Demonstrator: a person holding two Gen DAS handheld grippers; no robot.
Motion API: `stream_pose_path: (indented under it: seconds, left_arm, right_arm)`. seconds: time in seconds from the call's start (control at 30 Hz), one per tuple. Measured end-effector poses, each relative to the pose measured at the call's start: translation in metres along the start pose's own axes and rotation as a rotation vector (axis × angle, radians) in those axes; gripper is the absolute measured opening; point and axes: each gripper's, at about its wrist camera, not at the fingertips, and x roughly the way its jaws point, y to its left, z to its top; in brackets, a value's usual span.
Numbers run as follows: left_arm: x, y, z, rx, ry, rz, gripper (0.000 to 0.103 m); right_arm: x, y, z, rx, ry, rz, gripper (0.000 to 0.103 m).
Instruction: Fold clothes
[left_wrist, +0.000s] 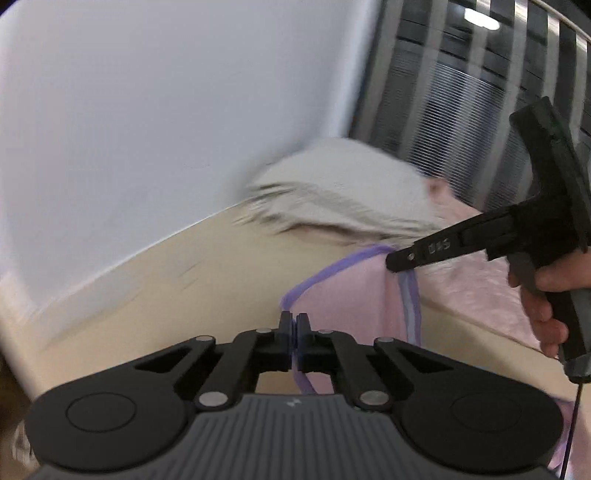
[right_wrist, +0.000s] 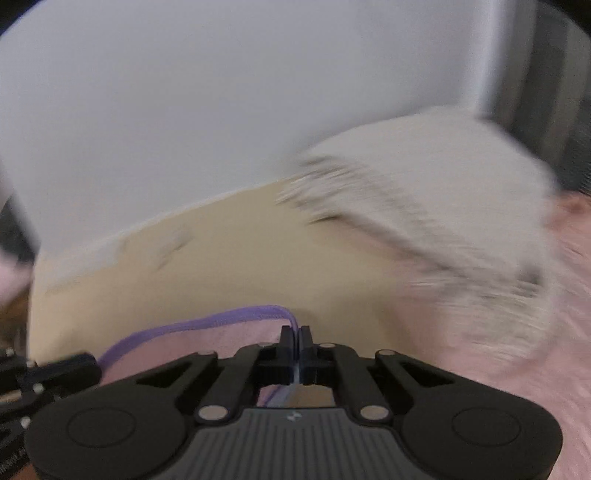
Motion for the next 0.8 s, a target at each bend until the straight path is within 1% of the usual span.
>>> stream_pose_path:
  seconds: [0.03,0.07,0.1,0.23,0.3,0.33,0.4,0.43,0.47,0.5,0.53,0.57,0.6,0.67,0.7,0.73,0.8]
  left_arm:
    - [0.008,-0.011,0.012,0.038,0.000,-0.035,0.001]
    - [0.016,-0.020,0.025,0.050,-0.015,-0.068,0.001]
    - [0.025,-0.032,0.038,0.068,-0.013,-0.100,0.001]
    - [0.066,-0.087,0.087,0.152,-0.003,-0.227,0.001]
    - [0.088,-0.109,0.107,0.114,0.026,-0.267,0.001]
    - [0.101,-0.120,0.117,0.097,0.034,-0.298,0.001]
    - [0.123,-0.138,0.133,0.035,0.002,-0.356,0.002]
    - [0.136,-0.146,0.137,-0.017,-0.022,-0.372,0.008]
    - [0.150,-0.156,0.139,-0.018,0.019,-0.358,0.031]
    - [0.164,-0.166,0.142,-0.018,0.060,-0.344,0.049]
    - [0.176,-0.173,0.140,-0.005,0.126,-0.320,0.060]
    - [0.179,-0.175,0.135,0.000,0.150,-0.311,0.056]
    - [0.175,-0.173,0.129,0.005,0.149,-0.322,0.055]
    - [0.150,-0.166,0.115,0.023,0.164,-0.350,0.055]
    - [0.134,-0.161,0.104,0.044,0.186,-0.356,0.055]
    - [0.114,-0.158,0.089,0.081,0.198,-0.383,0.055]
    - [0.075,-0.150,0.052,0.165,0.220,-0.433,0.057]
  right_arm:
    - [-0.012,-0.018,0.000,0.051,-0.024,-0.037,0.002]
    - [-0.025,-0.037,-0.001,0.102,-0.048,-0.075,0.002]
    - [-0.038,-0.056,-0.002,0.153,-0.072,-0.113,0.002]
    - [-0.081,-0.130,-0.011,0.319,-0.139,-0.223,0.002]
    - [-0.099,-0.164,-0.016,0.394,-0.160,-0.283,0.002]
    - [-0.102,-0.179,-0.017,0.416,-0.155,-0.319,0.002]
    - [-0.100,-0.207,-0.015,0.446,-0.130,-0.399,0.002]
    - [-0.094,-0.220,-0.016,0.465,-0.108,-0.434,0.007]
    - [-0.085,-0.235,-0.016,0.486,-0.081,-0.466,0.009]
    - [-0.076,-0.247,-0.017,0.499,-0.062,-0.480,0.018]
    - [-0.069,-0.256,-0.021,0.507,-0.052,-0.478,0.034]
    - [-0.069,-0.260,-0.026,0.515,-0.045,-0.476,0.038]
    - [-0.076,-0.258,-0.033,0.516,-0.052,-0.471,0.038]
    - [-0.097,-0.243,-0.054,0.498,-0.089,-0.443,0.040]
    - [-0.112,-0.229,-0.068,0.480,-0.110,-0.415,0.044]
    - [-0.127,-0.215,-0.081,0.462,-0.132,-0.387,0.047]
    - [-0.157,-0.178,-0.119,0.383,-0.159,-0.290,0.048]
